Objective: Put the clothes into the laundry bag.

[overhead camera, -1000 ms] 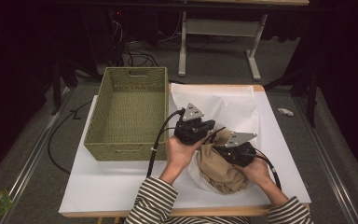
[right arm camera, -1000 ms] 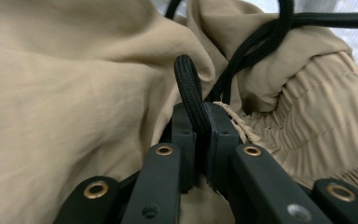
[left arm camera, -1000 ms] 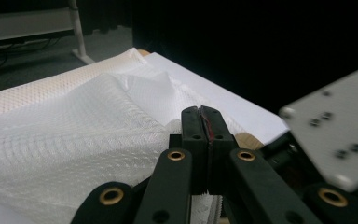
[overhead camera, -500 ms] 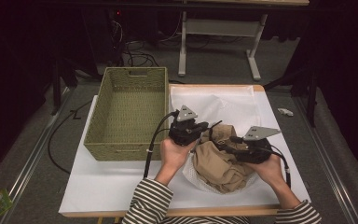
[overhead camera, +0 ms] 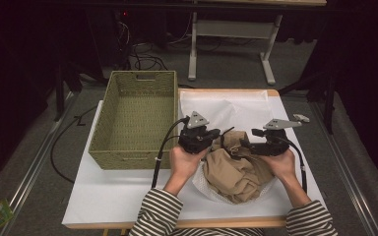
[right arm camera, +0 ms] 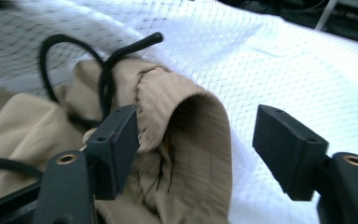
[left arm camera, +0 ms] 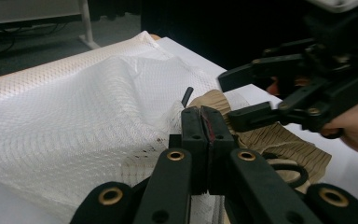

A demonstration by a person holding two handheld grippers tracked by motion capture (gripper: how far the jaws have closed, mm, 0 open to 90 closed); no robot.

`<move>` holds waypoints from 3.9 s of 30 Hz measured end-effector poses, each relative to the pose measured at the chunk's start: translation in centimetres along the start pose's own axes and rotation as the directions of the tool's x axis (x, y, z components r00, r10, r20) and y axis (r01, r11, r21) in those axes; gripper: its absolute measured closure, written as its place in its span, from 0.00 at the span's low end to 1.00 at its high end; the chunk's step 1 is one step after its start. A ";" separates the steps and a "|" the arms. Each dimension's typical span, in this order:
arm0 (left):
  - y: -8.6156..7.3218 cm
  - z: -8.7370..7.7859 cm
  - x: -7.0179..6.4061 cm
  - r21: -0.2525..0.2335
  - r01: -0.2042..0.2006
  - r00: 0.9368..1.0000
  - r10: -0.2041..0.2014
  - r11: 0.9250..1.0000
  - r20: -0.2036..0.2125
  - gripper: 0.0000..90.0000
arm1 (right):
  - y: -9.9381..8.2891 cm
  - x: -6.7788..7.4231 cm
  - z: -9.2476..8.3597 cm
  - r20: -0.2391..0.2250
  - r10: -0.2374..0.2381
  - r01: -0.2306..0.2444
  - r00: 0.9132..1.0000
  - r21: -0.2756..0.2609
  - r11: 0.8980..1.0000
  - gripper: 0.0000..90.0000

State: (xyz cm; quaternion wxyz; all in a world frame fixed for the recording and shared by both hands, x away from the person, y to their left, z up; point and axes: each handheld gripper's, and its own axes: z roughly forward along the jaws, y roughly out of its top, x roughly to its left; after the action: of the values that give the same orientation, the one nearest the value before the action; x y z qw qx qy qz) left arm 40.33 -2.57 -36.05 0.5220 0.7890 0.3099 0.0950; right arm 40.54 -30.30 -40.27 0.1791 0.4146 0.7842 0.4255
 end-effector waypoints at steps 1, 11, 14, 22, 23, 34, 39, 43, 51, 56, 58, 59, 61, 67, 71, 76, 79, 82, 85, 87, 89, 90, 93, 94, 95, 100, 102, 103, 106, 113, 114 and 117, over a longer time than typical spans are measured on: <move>0.0 0.0 0.0 0.002 -0.002 1.000 0.002 1.000 0.001 0.99 | 0.2 -0.1 0.5 -0.015 0.012 -0.012 1.000 0.010 1.000 0.34; 0.4 0.6 0.8 0.003 0.011 1.000 -0.011 1.000 -0.022 0.99 | -0.1 2.7 0.2 -0.068 -0.187 0.188 0.980 0.003 0.982 0.96; 0.7 0.9 0.7 -0.009 0.014 1.000 -0.014 1.000 -0.011 0.99 | -0.5 4.0 -0.3 -0.094 -0.241 0.242 0.966 0.003 0.970 0.97; 1.7 -0.4 -1.9 -0.073 -0.048 0.997 0.053 0.996 0.061 0.99 | 0.0 5.5 1.5 -0.008 -0.293 0.293 0.956 0.076 0.953 0.96; 1.6 -0.6 -2.0 -0.074 -0.058 0.996 0.062 0.996 0.058 0.99 | 0.1 5.2 1.7 0.014 -0.286 0.283 0.958 0.090 0.955 0.96; -0.1 -0.2 -0.5 0.010 -0.033 0.999 0.033 0.999 0.000 0.99 | 0.1 3.5 -0.4 0.021 -0.167 0.166 0.986 0.033 0.986 0.63; -0.3 -0.2 -0.4 0.010 -0.030 1.000 0.030 0.999 -0.008 0.99 | -0.8 4.2 -3.6 -0.036 -0.184 0.183 0.982 -0.018 0.983 0.52; -0.5 -0.1 -0.4 0.015 -0.033 0.999 0.033 0.999 -0.012 0.99 | -2.2 5.1 -5.0 -0.099 -0.194 0.192 0.976 -0.030 0.981 0.42; -0.5 -0.1 -0.5 0.019 -0.032 0.999 0.032 0.999 -0.002 0.99 | -3.9 6.3 -1.9 -0.201 -0.200 0.224 0.959 0.107 0.969 0.24; -0.6 -0.2 -0.7 0.022 -0.036 0.999 0.035 0.999 0.011 0.99 | -4.4 6.4 0.4 -0.214 -0.189 0.227 0.958 0.168 0.959 0.29; -0.6 -0.1 -0.7 0.020 -0.033 0.999 0.032 0.999 0.019 0.99 | -4.6 6.6 1.1 -0.241 -0.194 0.243 0.951 0.195 0.950 0.52; -0.6 -0.1 -0.8 0.019 -0.033 0.999 0.032 0.999 0.023 0.99 | -4.6 6.8 1.2 -0.237 -0.226 0.273 0.945 0.189 0.943 0.65; -0.6 -0.2 -0.9 0.016 -0.031 0.999 0.030 0.999 0.031 0.99 | -4.5 7.2 1.1 -0.227 -0.280 0.324 0.933 0.187 0.927 0.86; -0.5 -0.4 -1.7 0.012 -0.053 0.997 0.052 0.999 0.054 0.99 | -2.9 7.1 0.2 -0.094 -0.290 0.297 0.952 0.075 0.952 0.91; -0.1 -0.8 -2.2 -0.007 -0.068 0.996 0.069 0.998 0.061 0.99 | -1.3 6.7 0.8 0.058 -0.311 0.307 0.949 0.067 0.949 0.91; -0.2 -0.7 -2.0 0.005 -0.075 0.996 0.075 0.997 0.046 0.99 | -1.2 5.1 4.6 0.120 -0.264 0.245 0.957 0.152 0.957 0.89; -0.5 -0.5 -1.6 0.013 -0.060 0.998 0.060 0.998 0.038 0.99 | -1.2 4.5 4.5 0.084 -0.215 0.203 0.973 0.131 0.970 0.81; -0.8 -0.5 -1.3 0.013 -0.056 0.998 0.056 0.998 0.028 0.99 | -1.2 4.4 2.4 0.040 -0.178 0.174 0.983 0.086 0.981 0.65; -1.1 -0.4 -1.0 0.017 -0.045 0.999 0.044 0.999 0.024 0.99 | -1.4 4.5 -0.2 0.021 -0.160 0.159 0.987 0.041 0.986 0.54; -1.1 -0.3 -0.9 0.016 -0.042 0.999 0.042 0.999 0.022 0.99 | -1.7 4.5 -2.0 0.010 -0.167 0.167 0.986 -0.006 0.986 0.51; -1.1 -0.3 -1.0 0.017 -0.043 0.999 0.042 0.999 0.021 0.99 | -2.1 4.6 -3.5 -0.013 -0.169 0.169 0.985 -0.030 0.985 0.47; -1.1 -0.3 -1.0 0.019 -0.046 0.999 0.046 0.999 0.019 0.99 | -2.5 4.8 -4.1 -0.026 -0.175 0.174 0.984 -0.041 0.984 0.45; -1.2 -0.1 -1.1 0.019 -0.045 0.999 0.045 0.999 0.019 0.99 | -3.5 5.4 -4.7 -0.073 -0.209 0.207 0.975 -0.040 0.978 0.39; -1.2 -0.1 -1.1 0.022 -0.044 0.999 0.044 0.999 0.019 0.99 | -3.9 5.8 -4.6 -0.090 -0.215 0.214 0.972 -0.024 0.977 0.36; -1.2 -0.1 -1.1 0.022 -0.044 0.999 0.044 0.999 0.019 0.99 | -4.1 5.9 -4.3 -0.102 -0.221 0.221 0.970 -0.018 0.975 0.34; -1.2 0.0 -1.3 0.030 -0.054 0.998 0.054 0.998 0.021 0.99 | -4.8 6.2 -1.5 -0.149 -0.203 0.214 0.968 0.058 0.975 0.30; -1.2 0.0 -1.2 0.032 -0.054 0.998 0.053 0.998 0.022 0.99 | -4.9 6.5 -0.2 -0.143 -0.206 0.221 0.968 0.093 0.971 0.31; -1.2 0.0 -1.2 0.031 -0.053 0.998 0.052 0.998 0.023 0.99 | -5.0 6.6 0.4 -0.136 -0.212 0.227 0.968 0.106 0.968 0.36; -1.2 0.0 -1.3 0.031 -0.053 0.998 0.052 0.998 0.028 0.99 | -5.3 6.6 1.8 -0.130 -0.237 0.256 0.963 0.160 0.953 0.58; -1.1 0.3 -1.8 0.021 -0.046 0.997 0.045 0.999 0.064 0.99 | -4.4 7.0 0.9 -0.071 -0.275 0.279 0.959 0.055 0.959 0.89; -1.0 0.4 -1.9 0.020 -0.046 0.996 0.044 0.999 0.074 0.99 | -4.1 7.1 0.8 -0.057 -0.279 0.281 0.959 0.036 0.959 0.89; -0.8 0.7 -2.4 0.025 -0.061 0.994 0.058 0.998 0.091 0.99 | -3.1 7.5 0.9 -0.013 -0.271 0.272 0.962 0.012 0.962 0.90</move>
State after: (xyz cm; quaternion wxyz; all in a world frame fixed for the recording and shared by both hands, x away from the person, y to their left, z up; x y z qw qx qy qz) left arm 38.44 -4.31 -36.62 0.5213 0.8085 0.2637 0.0707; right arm 35.16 -24.72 -42.78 0.2283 0.3019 0.8376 0.3938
